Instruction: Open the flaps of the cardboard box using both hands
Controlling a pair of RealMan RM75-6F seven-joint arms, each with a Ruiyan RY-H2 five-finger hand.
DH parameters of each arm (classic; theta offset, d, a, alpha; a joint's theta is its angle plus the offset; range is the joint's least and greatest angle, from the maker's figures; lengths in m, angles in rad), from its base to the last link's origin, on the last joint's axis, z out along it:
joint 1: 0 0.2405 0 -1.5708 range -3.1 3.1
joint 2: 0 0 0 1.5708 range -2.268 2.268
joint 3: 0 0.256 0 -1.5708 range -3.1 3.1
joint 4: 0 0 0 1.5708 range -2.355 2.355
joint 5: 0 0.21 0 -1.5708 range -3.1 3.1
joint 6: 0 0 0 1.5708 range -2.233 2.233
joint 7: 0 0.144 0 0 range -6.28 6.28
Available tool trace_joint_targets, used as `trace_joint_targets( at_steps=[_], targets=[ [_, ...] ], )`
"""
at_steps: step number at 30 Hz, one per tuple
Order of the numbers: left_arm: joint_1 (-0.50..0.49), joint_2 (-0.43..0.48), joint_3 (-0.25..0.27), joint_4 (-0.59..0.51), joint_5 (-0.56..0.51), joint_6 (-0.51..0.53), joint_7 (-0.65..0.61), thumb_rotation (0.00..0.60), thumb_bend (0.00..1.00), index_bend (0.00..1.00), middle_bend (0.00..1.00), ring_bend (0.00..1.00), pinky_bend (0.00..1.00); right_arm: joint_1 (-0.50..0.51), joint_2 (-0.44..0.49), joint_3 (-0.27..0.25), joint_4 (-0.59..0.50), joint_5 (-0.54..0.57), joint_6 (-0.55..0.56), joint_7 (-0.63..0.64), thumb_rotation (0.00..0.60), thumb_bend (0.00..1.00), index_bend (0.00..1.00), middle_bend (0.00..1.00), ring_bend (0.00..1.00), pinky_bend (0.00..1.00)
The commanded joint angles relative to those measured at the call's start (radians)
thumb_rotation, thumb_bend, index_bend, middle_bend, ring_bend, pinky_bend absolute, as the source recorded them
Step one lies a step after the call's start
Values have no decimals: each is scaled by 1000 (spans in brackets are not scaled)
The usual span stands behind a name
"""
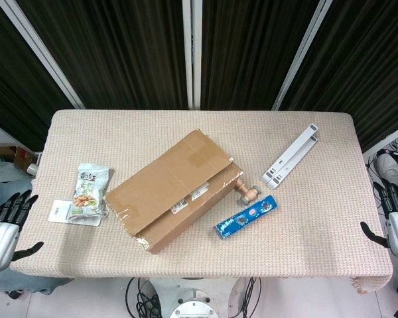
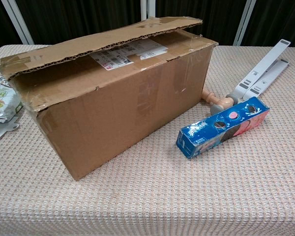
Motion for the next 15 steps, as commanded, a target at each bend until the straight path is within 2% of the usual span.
trace_joint_targets(
  at_steps=[1, 15],
  targets=[
    [2, -2, -1, 0, -6, 0, 6, 600, 30, 0, 22, 44, 178, 0, -2, 0, 2, 2, -2, 1, 600, 176, 0, 0, 0, 0],
    [12, 9, 2, -31, 27, 39, -42, 600, 28, 0, 22, 44, 178, -16, -13, -4, 54, 28, -6, 31, 600, 176, 0, 0, 0, 0]
  ],
)
